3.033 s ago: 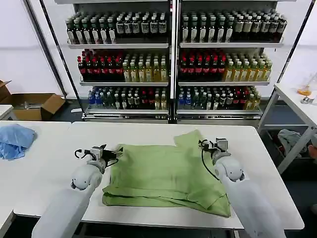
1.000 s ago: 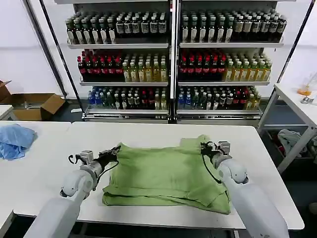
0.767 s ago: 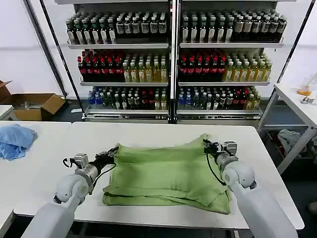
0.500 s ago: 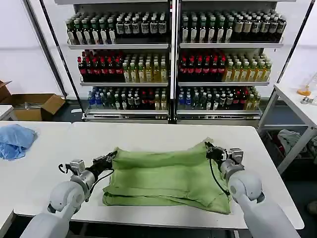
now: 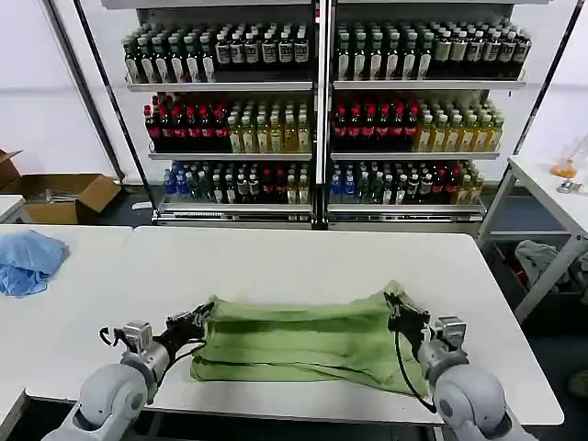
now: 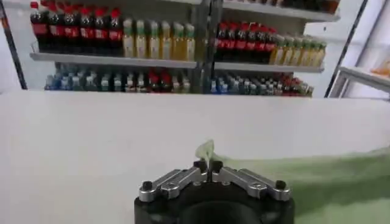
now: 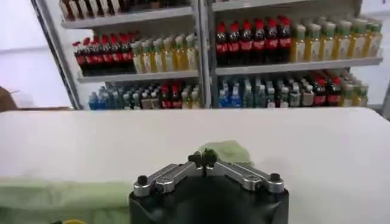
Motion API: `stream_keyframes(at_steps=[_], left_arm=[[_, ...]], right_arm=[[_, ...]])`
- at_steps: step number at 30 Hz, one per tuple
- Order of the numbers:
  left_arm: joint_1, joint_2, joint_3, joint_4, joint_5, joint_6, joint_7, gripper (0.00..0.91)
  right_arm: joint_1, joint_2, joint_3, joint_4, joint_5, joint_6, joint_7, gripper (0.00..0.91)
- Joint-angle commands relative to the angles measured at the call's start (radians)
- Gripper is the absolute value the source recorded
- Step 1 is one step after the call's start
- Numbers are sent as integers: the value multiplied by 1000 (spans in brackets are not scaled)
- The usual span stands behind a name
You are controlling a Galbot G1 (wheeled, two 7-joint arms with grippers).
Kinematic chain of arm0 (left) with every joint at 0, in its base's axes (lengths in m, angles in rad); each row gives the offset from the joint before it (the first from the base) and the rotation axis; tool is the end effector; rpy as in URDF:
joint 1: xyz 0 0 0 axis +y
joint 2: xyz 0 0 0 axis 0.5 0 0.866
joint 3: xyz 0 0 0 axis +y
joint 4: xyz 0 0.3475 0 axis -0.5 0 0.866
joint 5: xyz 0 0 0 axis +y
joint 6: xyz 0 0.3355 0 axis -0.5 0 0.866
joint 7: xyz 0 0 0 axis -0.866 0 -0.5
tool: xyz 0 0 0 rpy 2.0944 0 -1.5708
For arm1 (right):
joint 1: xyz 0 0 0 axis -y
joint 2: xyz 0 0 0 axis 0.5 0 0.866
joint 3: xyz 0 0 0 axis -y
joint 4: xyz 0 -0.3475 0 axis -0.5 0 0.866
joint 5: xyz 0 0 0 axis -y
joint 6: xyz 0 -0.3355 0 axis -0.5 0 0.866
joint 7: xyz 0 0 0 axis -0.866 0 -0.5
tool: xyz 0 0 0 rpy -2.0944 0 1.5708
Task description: Fold and organize the clothes.
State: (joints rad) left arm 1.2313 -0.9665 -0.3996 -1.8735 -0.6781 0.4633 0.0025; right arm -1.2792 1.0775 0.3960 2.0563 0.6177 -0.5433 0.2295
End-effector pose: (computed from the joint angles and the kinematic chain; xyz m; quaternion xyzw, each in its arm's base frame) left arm 0.2710 0.1080 -0.2805 -0.1453 -0.9610 0.0262 0.2339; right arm 0.2437 -0.0572 -0.2487 0.0776 -0.9742 -0.0229 0.2106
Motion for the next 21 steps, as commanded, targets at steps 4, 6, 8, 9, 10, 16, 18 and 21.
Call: stream_keyframes(at_steps=[4,6,8,9,10,16,18,21], left_arm=[[98,-2,-9,-31,86,13,4,907],[99,-9,-7,-33,95,12,7,907],[99,-22,-3,-35,109,4,5,907],[99,-28,-1,-37,119,-1,3,907],[101,-38,0,-40,127,-11,-2,907],[160,-95,-23,-101,147,-62,-55,907],[182,-116,-39,-128,156,-75,-70,907],[215,-165,-51,-160,172,-94,-111,907]], right_arm=[[-125,23,32,46,-63,-36,14,544],[-129,22,24,46,-90,-35,13,907],[-134,21,23,49,-96,-35,15,907],[-136,21,23,51,-98,-35,16,907],[-138,21,24,52,-108,-35,18,907],[-168,17,38,83,-133,-26,29,907],[-176,16,39,94,-138,-20,30,907],[-180,18,37,103,-142,-13,33,907]])
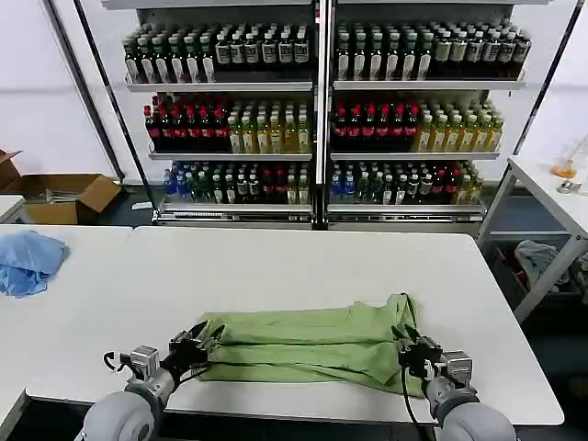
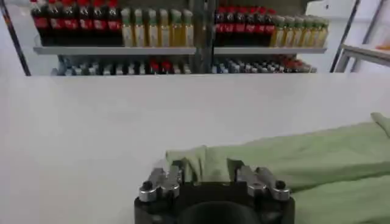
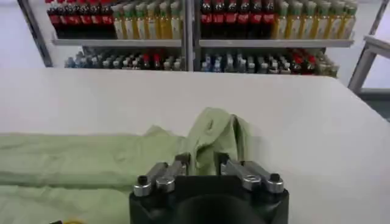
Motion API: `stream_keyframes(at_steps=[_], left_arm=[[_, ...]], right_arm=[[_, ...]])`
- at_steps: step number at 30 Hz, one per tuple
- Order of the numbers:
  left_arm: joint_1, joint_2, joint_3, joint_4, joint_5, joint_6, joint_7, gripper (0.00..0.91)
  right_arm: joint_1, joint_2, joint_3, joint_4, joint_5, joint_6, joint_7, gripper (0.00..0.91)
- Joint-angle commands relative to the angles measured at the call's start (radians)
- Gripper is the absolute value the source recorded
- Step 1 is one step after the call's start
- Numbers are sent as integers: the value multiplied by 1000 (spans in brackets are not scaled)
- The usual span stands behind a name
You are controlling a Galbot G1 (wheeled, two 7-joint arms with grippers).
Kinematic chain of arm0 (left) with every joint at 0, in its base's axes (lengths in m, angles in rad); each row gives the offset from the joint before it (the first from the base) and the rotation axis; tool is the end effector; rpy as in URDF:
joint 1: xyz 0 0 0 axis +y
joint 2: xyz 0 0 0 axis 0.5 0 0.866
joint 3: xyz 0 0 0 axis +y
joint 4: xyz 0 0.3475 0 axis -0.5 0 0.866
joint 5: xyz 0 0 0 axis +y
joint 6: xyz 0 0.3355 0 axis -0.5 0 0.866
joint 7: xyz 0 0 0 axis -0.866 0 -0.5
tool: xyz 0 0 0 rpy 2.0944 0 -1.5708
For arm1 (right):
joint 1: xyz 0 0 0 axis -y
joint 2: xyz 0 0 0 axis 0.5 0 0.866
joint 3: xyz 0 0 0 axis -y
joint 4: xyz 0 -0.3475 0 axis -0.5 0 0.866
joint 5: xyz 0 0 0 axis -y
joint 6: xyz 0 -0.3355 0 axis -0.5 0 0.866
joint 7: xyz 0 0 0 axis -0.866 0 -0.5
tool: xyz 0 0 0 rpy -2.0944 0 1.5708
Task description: Fold and organize the clothes.
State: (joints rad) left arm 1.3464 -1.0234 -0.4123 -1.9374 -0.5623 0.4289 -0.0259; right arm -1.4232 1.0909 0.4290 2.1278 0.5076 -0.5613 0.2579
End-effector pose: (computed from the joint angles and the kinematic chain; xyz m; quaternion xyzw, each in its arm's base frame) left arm 0.2349 0.0886 -0.2945 -0.1307 -0.9639 0.0052 0.2320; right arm 0.2037 -0.0547 -0.2560 0.0475 -0.9703 0.0201 0.2365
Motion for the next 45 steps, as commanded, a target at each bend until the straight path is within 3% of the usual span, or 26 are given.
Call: stream_keyframes(at_steps=[1,10,19,21,22,23,24,36,45], left_arm=[[111,-131,-36,-97,92,-72,-94,907],[95,-266,-12,-30,217,-85,-164,907],[45,-318,7,62,254,-89,-212,907],[41,-325,8,77,262,-90,-215,393],[40,-328,7,81,264,-91,-217,262],[40,-330,7,84,266,-93,-218,60],[41,-332,8,89,268,-100,-218,40],[38,-334,-7,104,213,-124,-194,30],[51,-288,-70,68,135,-134,-165,30]], right_arm=[[-35,5,1,31,-34,8,6,907],[-6,4,-26,20,-30,15,7,907],[27,-7,-36,6,-10,14,9,907],[34,-11,-39,4,-3,15,11,907],[38,-12,-40,3,0,15,11,907],[41,-12,-41,1,2,15,11,907],[48,-13,-42,-1,5,15,12,907],[77,-16,-48,-2,18,12,13,907],[91,-14,-49,8,23,11,16,907]])
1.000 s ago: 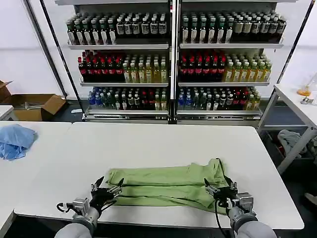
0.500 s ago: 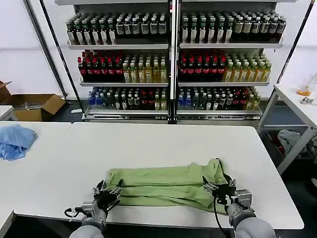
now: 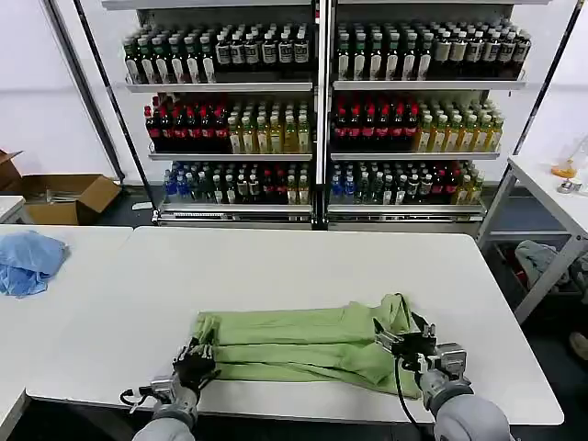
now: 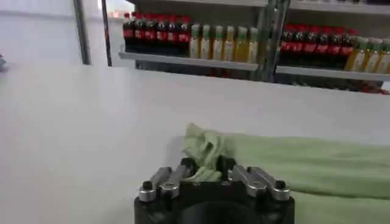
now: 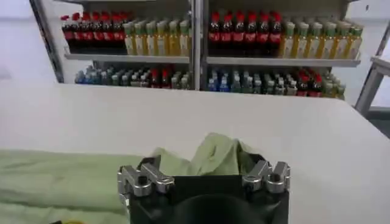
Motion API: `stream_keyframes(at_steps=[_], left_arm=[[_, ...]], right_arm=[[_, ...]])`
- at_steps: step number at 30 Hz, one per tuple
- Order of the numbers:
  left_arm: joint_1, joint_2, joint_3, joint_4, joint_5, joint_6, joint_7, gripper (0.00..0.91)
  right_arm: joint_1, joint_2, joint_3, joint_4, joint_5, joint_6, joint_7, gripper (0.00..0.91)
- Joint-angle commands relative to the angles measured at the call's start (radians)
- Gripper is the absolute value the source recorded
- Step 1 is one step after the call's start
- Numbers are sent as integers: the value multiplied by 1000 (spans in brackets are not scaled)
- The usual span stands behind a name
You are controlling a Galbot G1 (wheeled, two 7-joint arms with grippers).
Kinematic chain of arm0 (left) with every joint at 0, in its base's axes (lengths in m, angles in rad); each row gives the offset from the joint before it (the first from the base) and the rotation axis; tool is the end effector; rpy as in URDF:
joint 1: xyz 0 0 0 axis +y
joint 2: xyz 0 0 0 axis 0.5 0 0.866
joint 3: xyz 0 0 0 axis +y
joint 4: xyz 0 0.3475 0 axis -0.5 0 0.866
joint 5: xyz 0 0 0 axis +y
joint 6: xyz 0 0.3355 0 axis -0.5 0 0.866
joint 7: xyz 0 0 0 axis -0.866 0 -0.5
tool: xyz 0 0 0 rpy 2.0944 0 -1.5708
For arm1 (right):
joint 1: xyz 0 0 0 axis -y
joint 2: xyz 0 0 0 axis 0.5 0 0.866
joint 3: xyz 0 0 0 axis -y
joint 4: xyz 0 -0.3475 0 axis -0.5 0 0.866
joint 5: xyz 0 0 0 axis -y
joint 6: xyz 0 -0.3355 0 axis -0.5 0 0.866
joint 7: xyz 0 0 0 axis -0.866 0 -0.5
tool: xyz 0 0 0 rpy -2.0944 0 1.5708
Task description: Fold and organize the clothes.
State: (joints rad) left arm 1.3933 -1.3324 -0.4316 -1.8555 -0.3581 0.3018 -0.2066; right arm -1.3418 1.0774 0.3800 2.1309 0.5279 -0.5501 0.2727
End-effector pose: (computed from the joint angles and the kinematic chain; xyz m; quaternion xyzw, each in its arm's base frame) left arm 0.2158 0.0311 -0.3469 0.0172 -0.9777 0.0467 0.2042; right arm 0.2203 -0.0443 -0.2428 0.0658 -0.9767 0.0166 0.2037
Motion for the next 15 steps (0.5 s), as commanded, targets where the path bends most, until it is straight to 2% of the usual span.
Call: stream_keyframes(at_steps=[1,4,15], left_arm=[[3,31,-68,-18,-78,-7,17,30],[-1,66,-120,-27,-112,-2,16,30],[-19,263,-338,-33,-236,32,13,30]], right_arm=[[10,-1,1,7,4,-1,1,907],[12,-3,4,12,9,-1,2,907],[20,-8,5,30,18,-3,2,907]])
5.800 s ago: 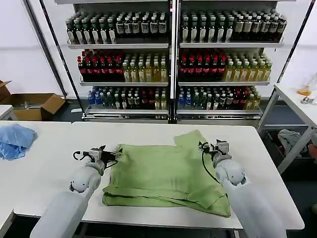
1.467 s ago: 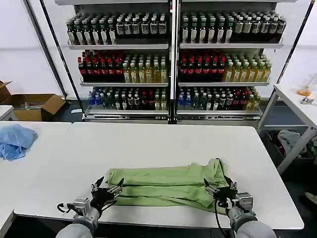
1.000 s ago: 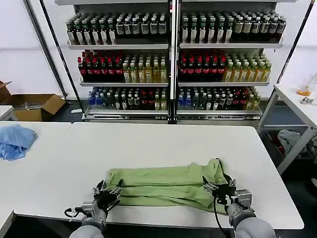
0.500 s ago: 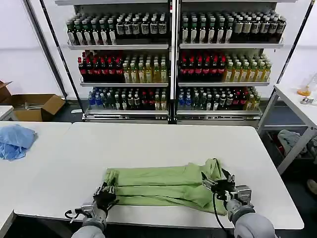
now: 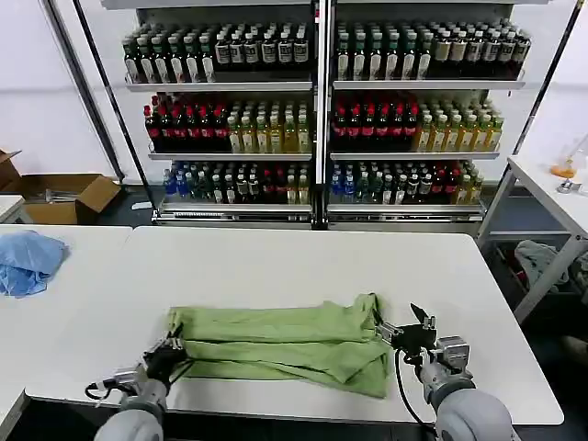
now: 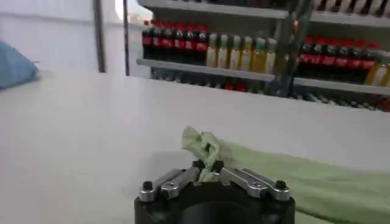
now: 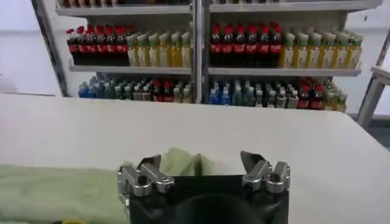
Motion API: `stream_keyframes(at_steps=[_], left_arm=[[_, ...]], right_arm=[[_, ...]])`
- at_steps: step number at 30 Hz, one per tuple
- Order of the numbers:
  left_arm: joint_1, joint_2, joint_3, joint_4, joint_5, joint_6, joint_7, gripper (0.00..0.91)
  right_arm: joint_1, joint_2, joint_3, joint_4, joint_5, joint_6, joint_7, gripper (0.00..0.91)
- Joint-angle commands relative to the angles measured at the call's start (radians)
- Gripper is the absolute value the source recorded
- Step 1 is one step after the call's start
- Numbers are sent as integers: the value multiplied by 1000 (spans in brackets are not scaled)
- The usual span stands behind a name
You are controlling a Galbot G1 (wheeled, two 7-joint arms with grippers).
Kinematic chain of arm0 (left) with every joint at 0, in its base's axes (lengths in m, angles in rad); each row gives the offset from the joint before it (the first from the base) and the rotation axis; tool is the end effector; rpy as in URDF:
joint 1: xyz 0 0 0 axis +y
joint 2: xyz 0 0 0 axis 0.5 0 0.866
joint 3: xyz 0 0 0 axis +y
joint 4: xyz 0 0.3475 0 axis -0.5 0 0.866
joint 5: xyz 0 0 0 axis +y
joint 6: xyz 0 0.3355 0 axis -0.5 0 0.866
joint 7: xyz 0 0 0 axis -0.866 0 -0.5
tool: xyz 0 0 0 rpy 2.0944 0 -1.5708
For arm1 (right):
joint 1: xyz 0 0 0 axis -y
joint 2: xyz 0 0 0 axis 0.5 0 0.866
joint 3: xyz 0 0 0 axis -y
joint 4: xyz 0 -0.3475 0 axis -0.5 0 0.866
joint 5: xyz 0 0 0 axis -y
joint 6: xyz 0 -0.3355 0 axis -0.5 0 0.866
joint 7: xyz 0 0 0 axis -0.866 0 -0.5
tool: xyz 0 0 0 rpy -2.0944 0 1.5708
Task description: Fold and organize the clothes.
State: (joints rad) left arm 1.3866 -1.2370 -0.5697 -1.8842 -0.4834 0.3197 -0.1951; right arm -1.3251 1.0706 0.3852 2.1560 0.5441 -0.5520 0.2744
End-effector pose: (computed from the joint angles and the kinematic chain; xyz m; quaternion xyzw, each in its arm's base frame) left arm 0.2255 0.0939 -0.3190 0.0554 -0.9805 0.0533 0.1808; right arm 0.2223 -0.0439 -0.2306 0.0713 -0.9797 0.0126 0.1868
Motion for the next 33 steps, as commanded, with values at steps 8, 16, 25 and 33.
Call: stream_keyframes(at_steps=[8,16,25,33], left_arm=[[-82,228,-277,41,-243,52,9,30],[-91,209,-284,-64,-599,85,64,30],[-98,90,-145,-201,-814,99,71,30],[-141,9,4,-145,-770,97,68,30]], right_arm=[[3,-6,-2,18,-1,-1,-2,907],[6,-5,-9,21,-8,-1,-3,907],[10,-5,-7,11,-16,-1,-5,907],[11,-9,0,3,-18,0,-6,907]])
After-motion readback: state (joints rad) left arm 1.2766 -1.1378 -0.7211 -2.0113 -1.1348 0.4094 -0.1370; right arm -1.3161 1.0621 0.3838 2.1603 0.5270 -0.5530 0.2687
